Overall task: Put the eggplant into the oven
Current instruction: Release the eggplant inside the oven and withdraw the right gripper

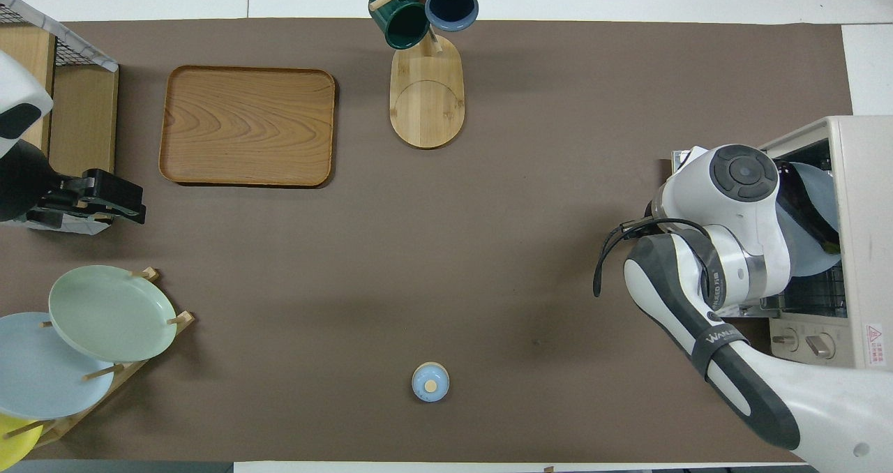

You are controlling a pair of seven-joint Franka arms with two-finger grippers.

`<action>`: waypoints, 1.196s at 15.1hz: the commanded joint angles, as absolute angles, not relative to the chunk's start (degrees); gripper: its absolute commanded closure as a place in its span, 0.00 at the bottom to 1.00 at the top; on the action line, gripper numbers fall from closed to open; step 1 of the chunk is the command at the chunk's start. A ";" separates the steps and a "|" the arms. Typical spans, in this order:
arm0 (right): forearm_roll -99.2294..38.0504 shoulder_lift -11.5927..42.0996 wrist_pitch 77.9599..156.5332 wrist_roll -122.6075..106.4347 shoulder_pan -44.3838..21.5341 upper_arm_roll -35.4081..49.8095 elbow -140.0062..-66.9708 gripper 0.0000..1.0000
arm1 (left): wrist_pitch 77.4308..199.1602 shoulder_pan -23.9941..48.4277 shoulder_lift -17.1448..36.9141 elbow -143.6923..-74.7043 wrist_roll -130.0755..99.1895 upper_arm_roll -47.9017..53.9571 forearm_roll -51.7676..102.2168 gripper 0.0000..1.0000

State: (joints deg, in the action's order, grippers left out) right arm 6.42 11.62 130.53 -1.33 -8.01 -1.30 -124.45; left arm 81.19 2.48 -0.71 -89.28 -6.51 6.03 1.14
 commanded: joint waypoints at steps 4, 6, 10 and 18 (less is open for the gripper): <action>15.89 11.51 130.34 -0.97 -6.42 -1.14 -125.07 1.00 | 80.60 1.67 -1.23 -89.65 -6.86 6.50 1.05 0.00; 17.31 11.51 129.12 -1.05 -6.06 -1.14 -124.72 1.00 | 80.68 1.67 -1.14 -89.65 -6.86 6.59 1.05 0.00; 20.38 11.08 125.17 -2.10 -6.24 -1.05 -122.62 1.00 | 80.68 1.67 -1.23 -89.65 -6.86 6.59 1.05 0.00; 17.24 3.52 115.58 -17.20 -0.19 -1.14 -118.57 1.00 | 80.68 1.67 -1.23 -89.65 -6.86 6.59 1.05 0.00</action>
State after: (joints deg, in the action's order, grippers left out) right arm 16.31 4.57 115.82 -11.02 -5.11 -0.33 -118.85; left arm 81.19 2.48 -0.71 -89.28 -6.52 6.02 1.14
